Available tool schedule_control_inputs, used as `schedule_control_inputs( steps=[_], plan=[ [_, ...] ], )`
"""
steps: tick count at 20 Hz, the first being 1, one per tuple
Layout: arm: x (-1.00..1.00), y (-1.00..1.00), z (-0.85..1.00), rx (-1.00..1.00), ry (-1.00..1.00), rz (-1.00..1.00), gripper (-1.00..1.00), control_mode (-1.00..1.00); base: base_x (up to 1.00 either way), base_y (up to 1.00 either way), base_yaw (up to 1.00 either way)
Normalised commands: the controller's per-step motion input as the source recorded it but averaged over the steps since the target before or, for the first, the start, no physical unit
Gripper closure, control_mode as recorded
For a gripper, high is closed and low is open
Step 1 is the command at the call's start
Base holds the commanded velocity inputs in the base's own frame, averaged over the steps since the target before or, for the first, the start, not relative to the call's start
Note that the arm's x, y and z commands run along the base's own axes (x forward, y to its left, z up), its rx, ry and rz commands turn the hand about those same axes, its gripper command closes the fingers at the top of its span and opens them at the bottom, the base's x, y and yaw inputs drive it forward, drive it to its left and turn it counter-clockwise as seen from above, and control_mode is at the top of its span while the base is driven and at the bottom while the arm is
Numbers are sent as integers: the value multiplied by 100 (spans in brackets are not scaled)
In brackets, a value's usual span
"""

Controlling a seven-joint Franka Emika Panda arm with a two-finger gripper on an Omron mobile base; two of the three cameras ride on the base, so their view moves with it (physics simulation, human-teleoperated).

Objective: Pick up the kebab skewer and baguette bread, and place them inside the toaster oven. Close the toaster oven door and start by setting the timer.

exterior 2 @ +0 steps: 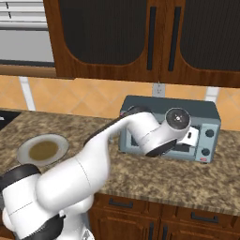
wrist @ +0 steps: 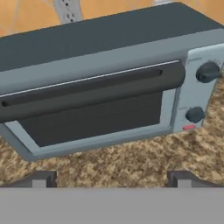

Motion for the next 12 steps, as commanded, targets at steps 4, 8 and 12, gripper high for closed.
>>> schedule_control_inputs(
  steps=[4,8,12],
  plan=[
    [-19,-42,-37,31,0,0,-100,-100,0,0,0],
    [-7,-17,-61,30,-7,0,-100,-100,0,0,0],
    [3,-16,-62,19,-15,0,-100,-100,0,0,0]
  ],
)
